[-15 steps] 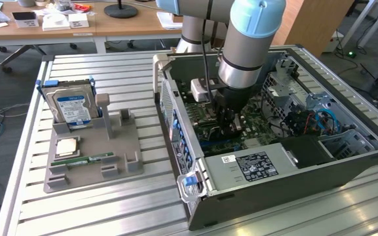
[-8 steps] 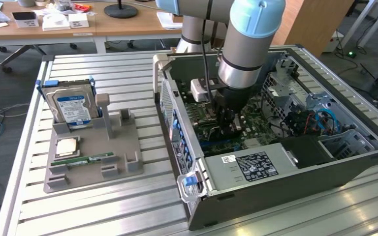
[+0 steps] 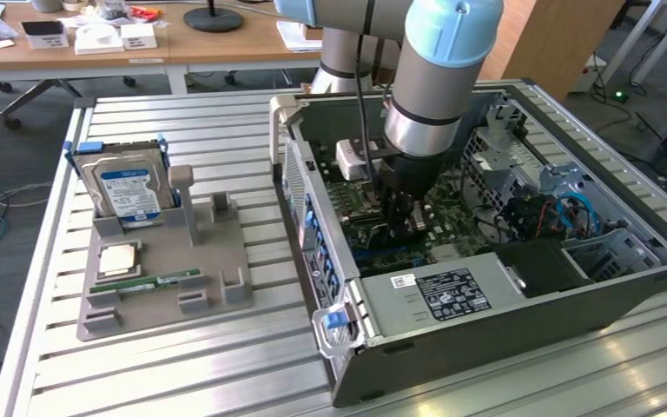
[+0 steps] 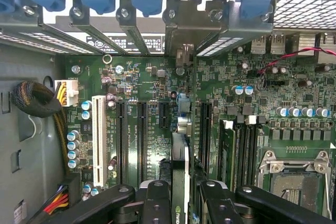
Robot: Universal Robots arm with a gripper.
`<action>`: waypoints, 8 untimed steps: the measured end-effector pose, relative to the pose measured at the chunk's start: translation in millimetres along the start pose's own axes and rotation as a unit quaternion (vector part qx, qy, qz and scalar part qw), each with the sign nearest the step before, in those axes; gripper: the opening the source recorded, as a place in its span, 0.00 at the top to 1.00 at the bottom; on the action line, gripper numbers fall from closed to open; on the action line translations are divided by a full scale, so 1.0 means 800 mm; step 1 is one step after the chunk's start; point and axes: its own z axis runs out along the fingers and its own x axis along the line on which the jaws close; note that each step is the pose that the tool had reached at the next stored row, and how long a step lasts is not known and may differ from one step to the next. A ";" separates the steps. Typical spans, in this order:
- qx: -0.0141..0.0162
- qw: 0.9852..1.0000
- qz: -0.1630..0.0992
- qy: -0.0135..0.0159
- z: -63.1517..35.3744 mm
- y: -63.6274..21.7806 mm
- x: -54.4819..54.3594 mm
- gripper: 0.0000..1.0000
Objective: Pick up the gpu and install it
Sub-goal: 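Insert the gpu into the slot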
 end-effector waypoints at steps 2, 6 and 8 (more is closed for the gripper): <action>0.000 1.000 0.000 0.000 0.000 0.000 0.000 0.74; 0.000 1.000 -0.001 0.000 0.000 0.000 0.000 0.74; 0.000 1.000 -0.002 0.000 0.000 0.000 0.000 0.74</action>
